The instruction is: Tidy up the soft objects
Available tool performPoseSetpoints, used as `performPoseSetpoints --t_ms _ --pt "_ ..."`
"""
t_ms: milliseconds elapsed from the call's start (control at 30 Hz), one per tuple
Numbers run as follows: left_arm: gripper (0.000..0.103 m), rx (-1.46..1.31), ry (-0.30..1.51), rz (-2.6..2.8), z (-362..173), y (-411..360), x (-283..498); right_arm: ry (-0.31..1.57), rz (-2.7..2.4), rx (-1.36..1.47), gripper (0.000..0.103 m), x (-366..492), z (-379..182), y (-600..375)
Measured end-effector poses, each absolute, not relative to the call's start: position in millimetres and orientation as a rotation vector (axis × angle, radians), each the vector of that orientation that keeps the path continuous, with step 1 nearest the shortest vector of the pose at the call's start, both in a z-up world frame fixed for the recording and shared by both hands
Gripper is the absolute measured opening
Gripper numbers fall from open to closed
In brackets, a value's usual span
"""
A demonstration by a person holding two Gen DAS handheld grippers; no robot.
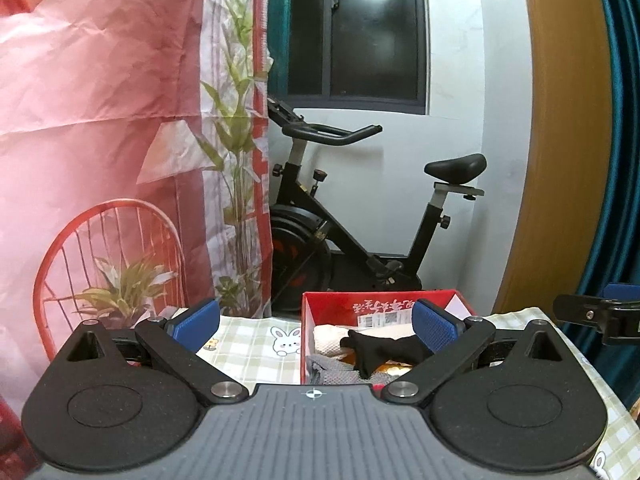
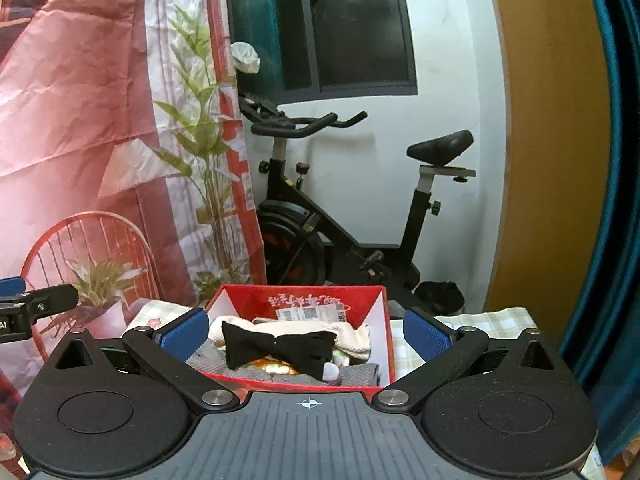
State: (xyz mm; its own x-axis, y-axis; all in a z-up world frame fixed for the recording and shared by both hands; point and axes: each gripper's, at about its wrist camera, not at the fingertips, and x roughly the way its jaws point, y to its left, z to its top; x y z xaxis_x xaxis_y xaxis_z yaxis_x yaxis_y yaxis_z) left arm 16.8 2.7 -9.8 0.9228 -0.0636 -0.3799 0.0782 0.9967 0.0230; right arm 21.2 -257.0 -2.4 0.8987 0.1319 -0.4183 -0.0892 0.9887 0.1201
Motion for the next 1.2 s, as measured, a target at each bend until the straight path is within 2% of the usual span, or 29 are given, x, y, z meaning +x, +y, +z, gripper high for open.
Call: performPoseSetpoints --t_ms 1200 --pt "0.103 0.032 0.437 -0.052 -16.3 5.6 18.8 0.434 0.079 0.055 0.103 17.1 -11.4 -253.8"
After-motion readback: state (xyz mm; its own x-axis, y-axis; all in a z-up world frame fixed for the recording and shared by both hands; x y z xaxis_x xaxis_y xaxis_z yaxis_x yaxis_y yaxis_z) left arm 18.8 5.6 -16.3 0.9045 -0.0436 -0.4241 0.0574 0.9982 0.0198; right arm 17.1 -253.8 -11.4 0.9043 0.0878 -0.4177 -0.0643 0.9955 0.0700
